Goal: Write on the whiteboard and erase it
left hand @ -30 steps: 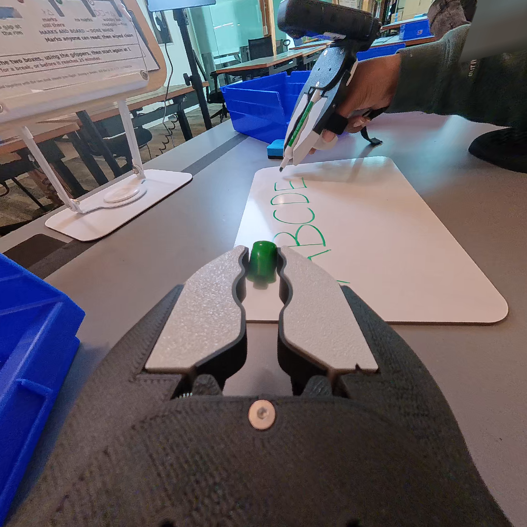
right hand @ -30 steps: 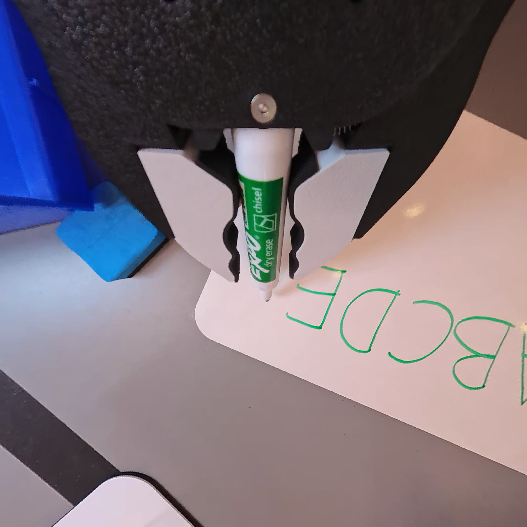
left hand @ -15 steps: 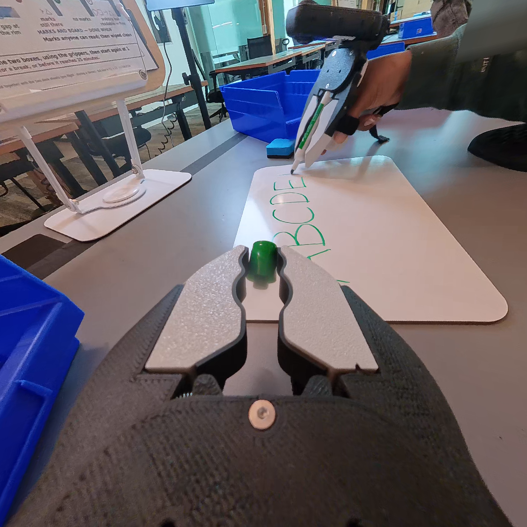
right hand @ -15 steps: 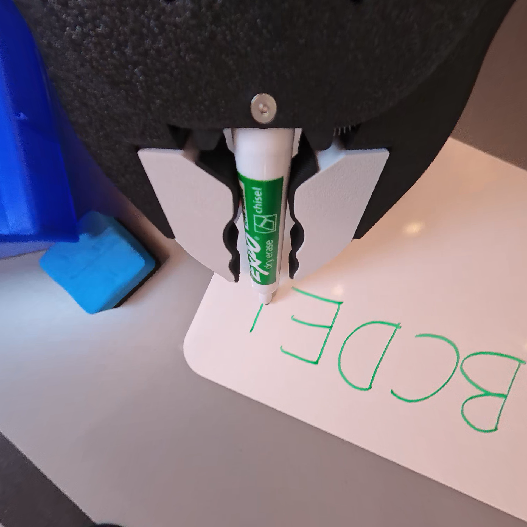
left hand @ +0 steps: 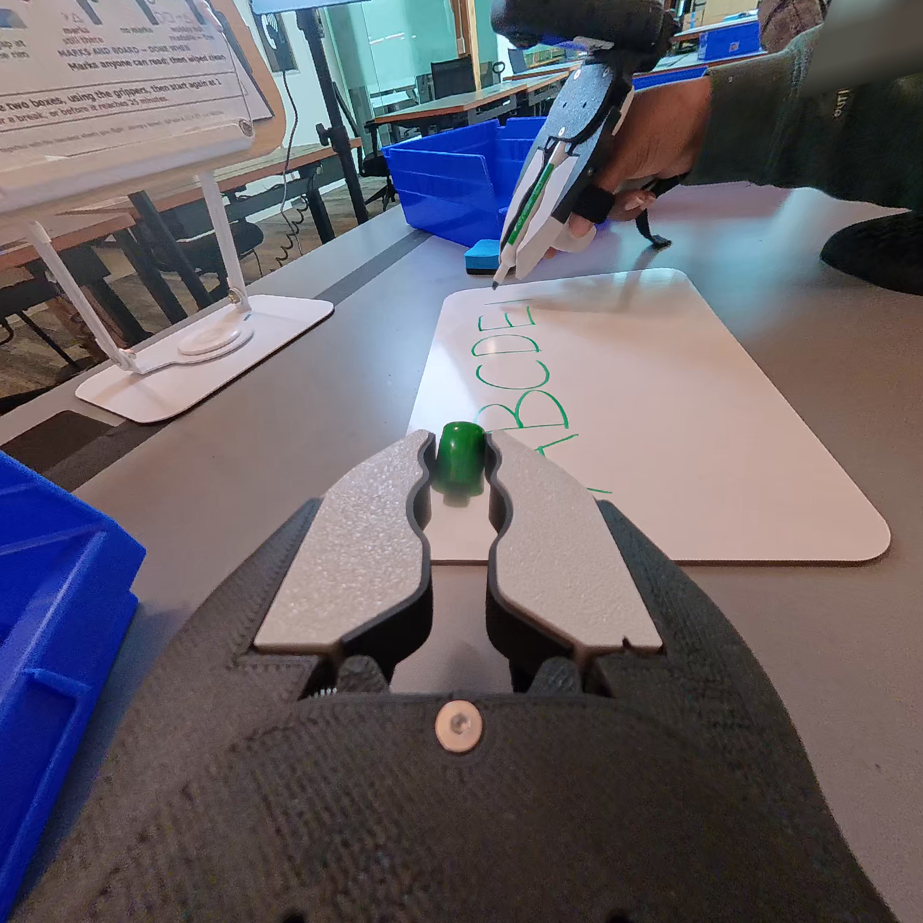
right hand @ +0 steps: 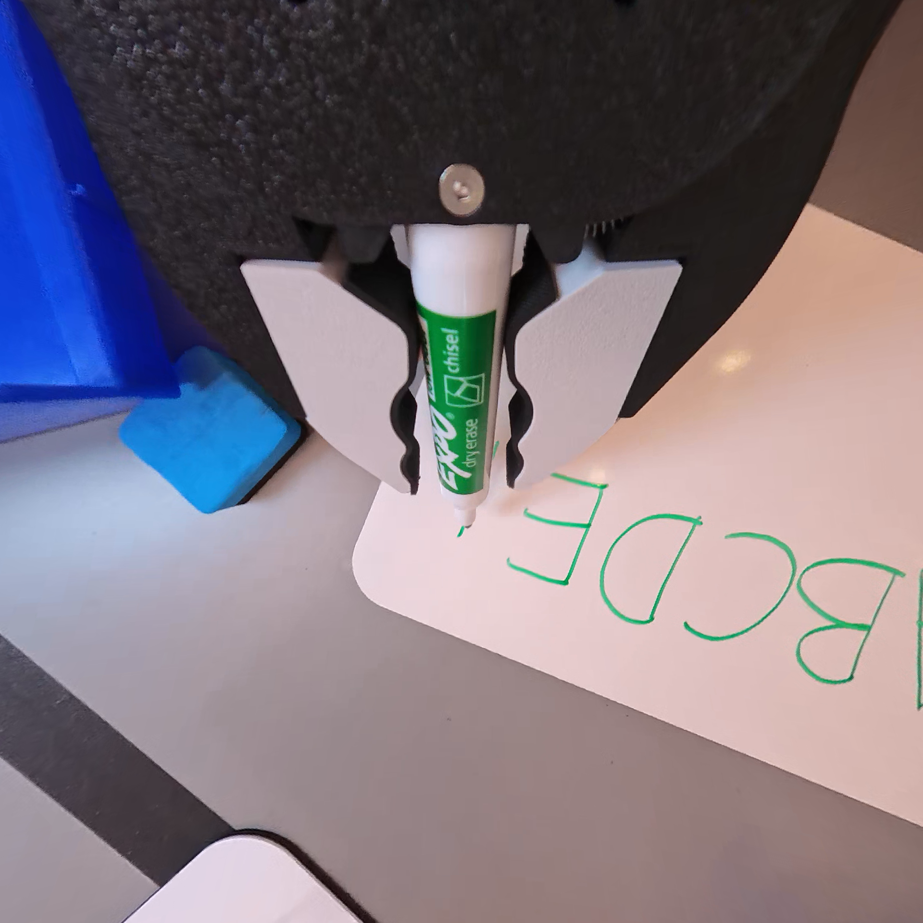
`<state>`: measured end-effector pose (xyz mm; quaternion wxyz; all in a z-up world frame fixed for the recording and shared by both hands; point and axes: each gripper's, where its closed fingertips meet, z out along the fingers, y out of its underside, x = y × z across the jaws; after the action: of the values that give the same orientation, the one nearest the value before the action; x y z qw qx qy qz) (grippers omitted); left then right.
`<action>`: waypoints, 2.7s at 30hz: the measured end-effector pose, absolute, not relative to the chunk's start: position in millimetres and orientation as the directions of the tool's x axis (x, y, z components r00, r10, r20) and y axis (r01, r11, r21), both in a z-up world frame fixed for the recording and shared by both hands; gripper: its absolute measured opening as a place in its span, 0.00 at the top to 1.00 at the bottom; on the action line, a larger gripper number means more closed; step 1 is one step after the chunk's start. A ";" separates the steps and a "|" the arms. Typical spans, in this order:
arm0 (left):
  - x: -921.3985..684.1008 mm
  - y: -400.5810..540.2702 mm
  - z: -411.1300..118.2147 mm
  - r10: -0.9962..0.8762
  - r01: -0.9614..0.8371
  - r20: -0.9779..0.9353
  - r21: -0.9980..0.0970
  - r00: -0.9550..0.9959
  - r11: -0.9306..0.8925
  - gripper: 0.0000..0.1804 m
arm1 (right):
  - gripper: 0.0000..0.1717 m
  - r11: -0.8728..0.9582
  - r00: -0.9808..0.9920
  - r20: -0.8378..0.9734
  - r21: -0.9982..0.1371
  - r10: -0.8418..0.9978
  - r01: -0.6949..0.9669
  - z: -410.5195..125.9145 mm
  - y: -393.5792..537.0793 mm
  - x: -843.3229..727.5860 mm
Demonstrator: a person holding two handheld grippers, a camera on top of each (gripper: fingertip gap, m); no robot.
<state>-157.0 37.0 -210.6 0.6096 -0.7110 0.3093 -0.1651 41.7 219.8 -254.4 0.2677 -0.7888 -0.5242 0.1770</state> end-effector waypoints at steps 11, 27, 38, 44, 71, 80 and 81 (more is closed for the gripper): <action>-156.2 36.3 -211.1 -0.647 -0.242 -0.143 -0.968 0.749 -0.066 0.90 | 0.79 -0.311 0.379 -0.004 -0.581 0.925 0.752 -263.9 224.0 30.2; -156.3 36.6 -211.3 -0.645 -0.242 -0.142 -0.968 0.750 -0.067 0.90 | 0.79 -0.340 0.434 0.013 -0.602 0.901 0.723 -260.7 234.3 45.6; -155.4 36.9 -212.4 -0.648 -0.250 -0.147 -0.966 0.748 -0.070 0.90 | 0.79 -0.312 0.375 -0.005 -0.566 0.927 0.763 -265.5 207.1 50.2; -155.7 37.3 -212.2 -0.647 -0.247 -0.145 -0.966 0.749 -0.070 0.90 | 0.79 -0.328 0.410 0.024 -0.557 0.912 0.763 -267.1 221.0 61.1; -154.6 40.0 -216.8 -0.630 -0.261 -0.136 -0.959 0.765 -0.110 0.90 | 0.80 -0.259 0.391 0.018 -0.720 0.920 0.643 -232.1 170.2 63.9; -155.4 41.6 -221.9 -0.552 -0.322 -0.155 -0.921 0.819 -0.220 0.90 | 0.80 -0.271 0.407 -0.003 -0.750 0.913 0.603 -231.3 164.1 69.7; -155.2 41.0 -224.1 -0.546 -0.332 -0.157 -0.913 0.823 -0.237 0.90 | 0.80 -0.273 0.408 -0.007 -0.752 0.913 0.599 -231.8 164.1 69.7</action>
<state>-155.2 41.0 -224.1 0.5501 -0.7802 0.2813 -0.0976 69.7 164.1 -231.8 0.3451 -0.7649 -0.4942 0.2273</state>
